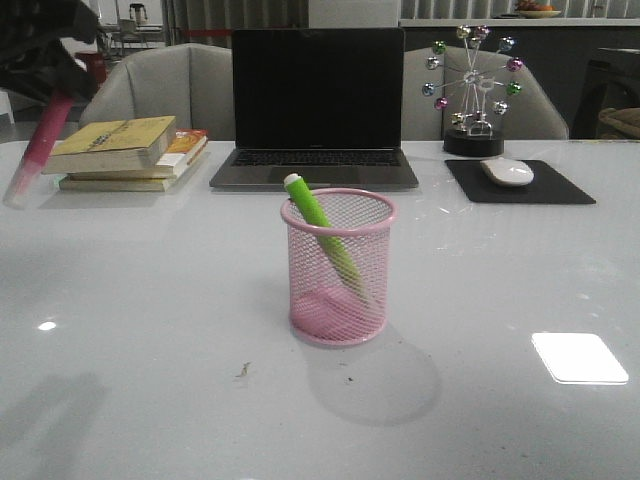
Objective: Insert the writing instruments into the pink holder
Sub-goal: 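Lift the pink marker upright and carry it above the holder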
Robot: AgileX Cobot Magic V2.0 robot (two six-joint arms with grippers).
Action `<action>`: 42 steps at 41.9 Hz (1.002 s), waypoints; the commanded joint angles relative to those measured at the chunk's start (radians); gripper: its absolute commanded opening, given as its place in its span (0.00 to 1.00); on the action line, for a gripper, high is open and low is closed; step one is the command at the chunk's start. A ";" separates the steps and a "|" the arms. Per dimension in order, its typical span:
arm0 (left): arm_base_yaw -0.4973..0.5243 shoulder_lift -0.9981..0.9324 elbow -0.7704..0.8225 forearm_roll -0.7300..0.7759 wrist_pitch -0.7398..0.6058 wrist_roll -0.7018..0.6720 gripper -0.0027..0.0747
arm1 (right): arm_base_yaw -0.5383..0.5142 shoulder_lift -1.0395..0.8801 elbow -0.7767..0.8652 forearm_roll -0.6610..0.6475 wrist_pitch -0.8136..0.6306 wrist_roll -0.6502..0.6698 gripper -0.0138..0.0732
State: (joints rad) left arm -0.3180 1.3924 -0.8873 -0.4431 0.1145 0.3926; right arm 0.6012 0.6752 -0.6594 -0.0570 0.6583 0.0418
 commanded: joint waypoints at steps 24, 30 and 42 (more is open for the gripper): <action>-0.643 0.076 0.114 -0.015 -1.003 -0.012 0.15 | -0.003 -0.002 -0.028 -0.016 -0.071 -0.005 0.71; -0.659 0.169 0.059 -0.010 -1.025 -0.100 0.15 | -0.003 -0.002 -0.028 -0.016 -0.071 -0.005 0.71; -0.659 0.338 -0.039 -0.008 -1.089 -0.129 0.15 | -0.003 -0.002 -0.028 -0.016 -0.071 -0.005 0.71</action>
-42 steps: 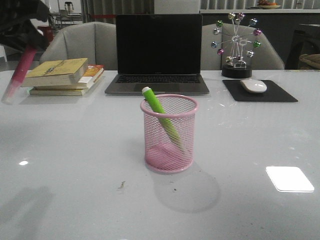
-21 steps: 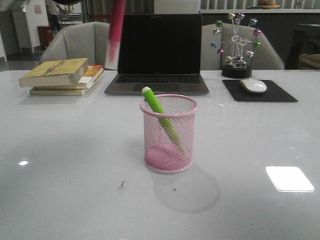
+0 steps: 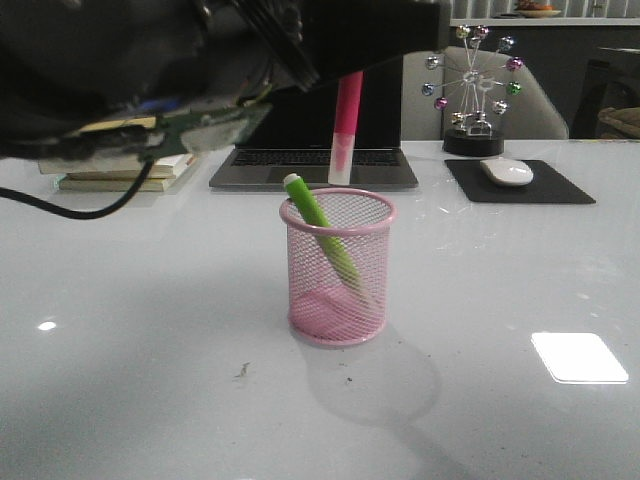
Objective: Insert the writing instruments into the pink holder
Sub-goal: 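Lift the pink marker upright and carry it above the holder, then lower the pink marker into the holder and open the left gripper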
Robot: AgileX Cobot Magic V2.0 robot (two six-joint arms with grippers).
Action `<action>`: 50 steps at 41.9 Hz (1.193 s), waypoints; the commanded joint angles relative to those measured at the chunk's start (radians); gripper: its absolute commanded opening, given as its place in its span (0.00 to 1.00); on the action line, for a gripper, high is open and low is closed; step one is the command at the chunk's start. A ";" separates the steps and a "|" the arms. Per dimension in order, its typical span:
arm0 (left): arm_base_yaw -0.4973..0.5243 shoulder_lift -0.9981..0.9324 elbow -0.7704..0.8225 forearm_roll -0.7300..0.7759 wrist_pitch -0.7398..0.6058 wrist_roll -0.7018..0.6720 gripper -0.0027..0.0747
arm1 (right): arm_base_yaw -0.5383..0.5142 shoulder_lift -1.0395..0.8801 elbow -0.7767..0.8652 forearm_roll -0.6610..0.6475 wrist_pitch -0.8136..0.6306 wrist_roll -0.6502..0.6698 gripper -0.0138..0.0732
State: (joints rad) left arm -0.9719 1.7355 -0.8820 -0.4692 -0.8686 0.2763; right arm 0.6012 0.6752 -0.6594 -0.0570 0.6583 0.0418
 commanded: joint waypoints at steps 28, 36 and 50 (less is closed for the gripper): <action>0.007 0.115 -0.073 0.020 -0.109 -0.015 0.56 | -0.003 -0.002 -0.028 -0.016 -0.071 -0.005 0.71; 0.015 0.002 -0.077 0.020 0.130 0.088 0.56 | -0.003 -0.002 -0.028 -0.016 -0.071 -0.005 0.71; 0.113 -0.391 -0.079 0.074 0.877 0.194 0.56 | -0.003 -0.002 -0.028 -0.016 -0.071 -0.005 0.71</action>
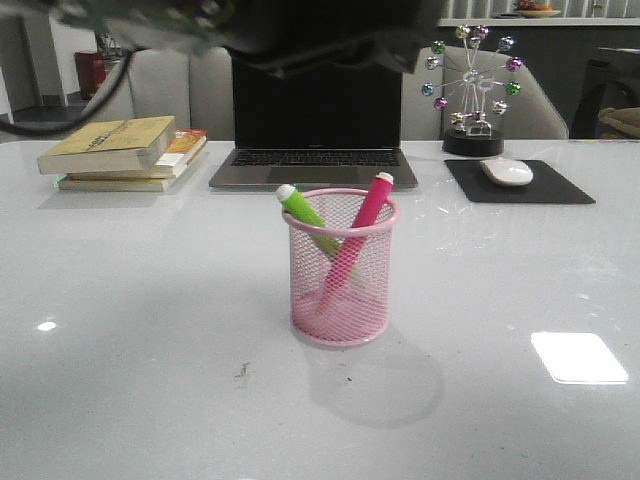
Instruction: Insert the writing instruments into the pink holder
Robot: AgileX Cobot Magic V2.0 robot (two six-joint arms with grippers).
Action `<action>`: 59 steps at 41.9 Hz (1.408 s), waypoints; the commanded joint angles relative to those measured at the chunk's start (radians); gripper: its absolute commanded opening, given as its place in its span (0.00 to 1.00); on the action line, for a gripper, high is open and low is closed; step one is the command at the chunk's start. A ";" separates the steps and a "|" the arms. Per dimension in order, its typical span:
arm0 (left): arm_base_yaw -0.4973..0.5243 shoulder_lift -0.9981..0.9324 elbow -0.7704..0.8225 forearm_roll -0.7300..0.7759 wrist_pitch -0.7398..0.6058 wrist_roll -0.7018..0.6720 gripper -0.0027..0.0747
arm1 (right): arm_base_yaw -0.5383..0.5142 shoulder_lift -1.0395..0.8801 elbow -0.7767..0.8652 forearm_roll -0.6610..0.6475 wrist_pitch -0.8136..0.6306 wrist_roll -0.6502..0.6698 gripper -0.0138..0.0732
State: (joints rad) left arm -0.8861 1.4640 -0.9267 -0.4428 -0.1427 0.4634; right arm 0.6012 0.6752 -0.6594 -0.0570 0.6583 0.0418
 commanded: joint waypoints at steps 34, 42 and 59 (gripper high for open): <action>0.356 -0.737 0.140 0.528 1.017 -0.325 0.56 | -0.003 -0.002 -0.028 -0.016 -0.071 -0.005 0.71; 0.268 -0.824 0.220 0.586 1.101 -0.297 0.56 | -0.003 -0.003 -0.028 -0.012 -0.067 -0.005 0.71; 0.212 -0.894 0.241 0.595 1.019 -0.521 0.56 | -0.003 -0.003 -0.028 -0.011 -0.065 -0.005 0.71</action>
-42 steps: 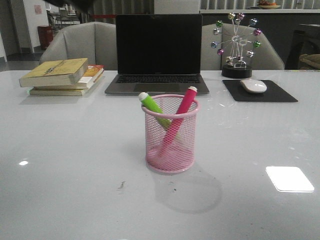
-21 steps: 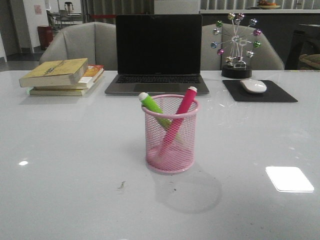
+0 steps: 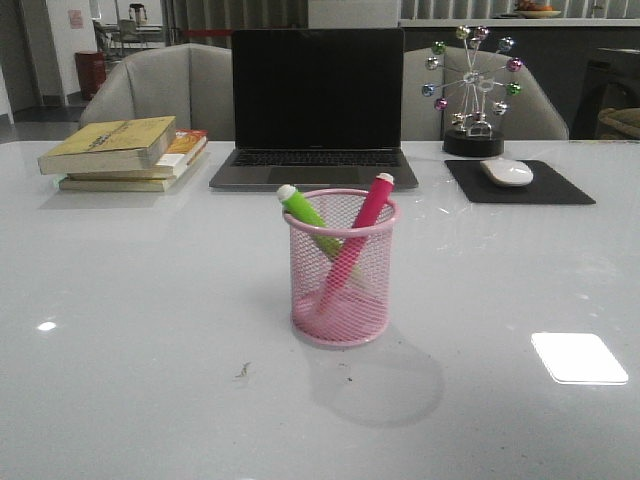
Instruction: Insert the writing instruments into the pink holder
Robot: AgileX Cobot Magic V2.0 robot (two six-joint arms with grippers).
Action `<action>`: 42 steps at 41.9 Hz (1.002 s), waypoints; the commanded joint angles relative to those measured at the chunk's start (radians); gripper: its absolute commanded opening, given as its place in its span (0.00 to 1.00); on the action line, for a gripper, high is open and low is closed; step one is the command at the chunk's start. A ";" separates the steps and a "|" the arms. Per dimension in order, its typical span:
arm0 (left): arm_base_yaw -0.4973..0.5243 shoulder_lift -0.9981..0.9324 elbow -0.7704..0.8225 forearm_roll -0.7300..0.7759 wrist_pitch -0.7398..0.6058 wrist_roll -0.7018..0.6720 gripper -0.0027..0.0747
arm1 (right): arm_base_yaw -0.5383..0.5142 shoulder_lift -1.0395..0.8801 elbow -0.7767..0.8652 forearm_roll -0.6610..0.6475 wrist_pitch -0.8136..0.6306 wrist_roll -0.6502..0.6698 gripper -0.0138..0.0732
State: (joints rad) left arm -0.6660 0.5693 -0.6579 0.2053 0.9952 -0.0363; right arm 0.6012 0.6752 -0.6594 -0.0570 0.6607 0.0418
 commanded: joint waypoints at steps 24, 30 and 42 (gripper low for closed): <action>-0.008 0.001 0.001 -0.112 -0.244 0.025 0.23 | -0.003 -0.003 -0.028 -0.011 -0.066 -0.005 0.29; -0.008 0.001 0.002 -0.112 -0.266 0.025 0.16 | -0.003 -0.003 -0.028 -0.011 -0.066 -0.005 0.23; -0.008 0.001 0.002 -0.112 -0.268 0.025 0.15 | -0.003 -0.003 -0.028 -0.011 -0.062 -0.005 0.23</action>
State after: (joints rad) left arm -0.6694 0.5693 -0.6276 0.0993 0.8056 -0.0112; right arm 0.6012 0.6752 -0.6594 -0.0570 0.6648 0.0418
